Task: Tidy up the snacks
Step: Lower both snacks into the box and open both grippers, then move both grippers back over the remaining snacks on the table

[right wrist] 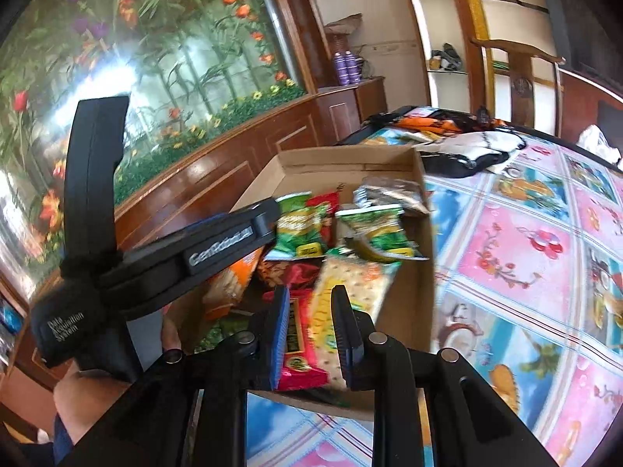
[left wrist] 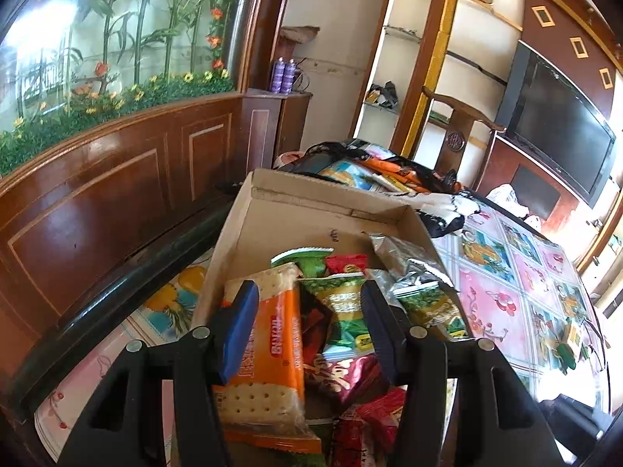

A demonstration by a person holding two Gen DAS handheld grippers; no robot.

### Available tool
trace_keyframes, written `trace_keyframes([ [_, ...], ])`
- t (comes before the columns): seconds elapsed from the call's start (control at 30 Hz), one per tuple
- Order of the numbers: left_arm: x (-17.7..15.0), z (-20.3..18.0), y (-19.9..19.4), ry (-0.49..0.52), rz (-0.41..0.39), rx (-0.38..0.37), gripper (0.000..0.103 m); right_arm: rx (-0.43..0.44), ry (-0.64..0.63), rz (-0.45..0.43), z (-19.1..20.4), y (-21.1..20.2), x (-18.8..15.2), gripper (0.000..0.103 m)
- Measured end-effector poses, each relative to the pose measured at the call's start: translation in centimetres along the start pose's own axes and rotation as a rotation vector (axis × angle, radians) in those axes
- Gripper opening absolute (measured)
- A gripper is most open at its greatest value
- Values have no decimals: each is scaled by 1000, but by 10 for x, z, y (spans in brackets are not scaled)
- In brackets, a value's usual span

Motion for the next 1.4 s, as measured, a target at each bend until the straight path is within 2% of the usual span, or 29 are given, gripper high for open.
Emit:
trace_keyframes([
  [0.23, 2, -17, -12, 58, -63, -14, 56, -57, 106, -49, -55, -36, 1, 29],
  [0.47, 1, -35, -19, 119, -100, -37, 57, -134, 233, -69, -129, -75, -13, 29],
  [0.63, -7, -61, -26, 195, -86, -79, 58, -222, 328, -105, -191, -114, -26, 29],
  [0.7, -13, -79, -29, 245, -73, -96, 61, -250, 377, -117, -216, -130, -33, 30],
  [0.9, -37, -145, -37, 355, 33, -244, 65, -372, 494, -144, -285, -169, -49, 30],
  [1.03, -53, -196, -35, 430, 122, -333, 67, -455, 520, -127, -325, -176, -52, 31],
  [1.13, -62, -232, -27, 461, 189, -390, 67, -439, 569, -105, -353, -172, -54, 30],
  [1.2, -67, -247, -22, 476, 218, -402, 67, -420, 578, -82, -363, -164, -55, 30],
  [1.4, -77, -281, -4, 506, 296, -421, 67, -414, 547, -38, -368, -152, -57, 30],
])
Point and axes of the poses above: each gripper's, at about its wrist camera, not at the fingertips, and y roughly the way its jaws point, z to its left, x to its top, the point moved 8 cm from there along y, roughly the way its jaws point, and after that the axes turned 7 degrees about z, right-handed, at the moved point
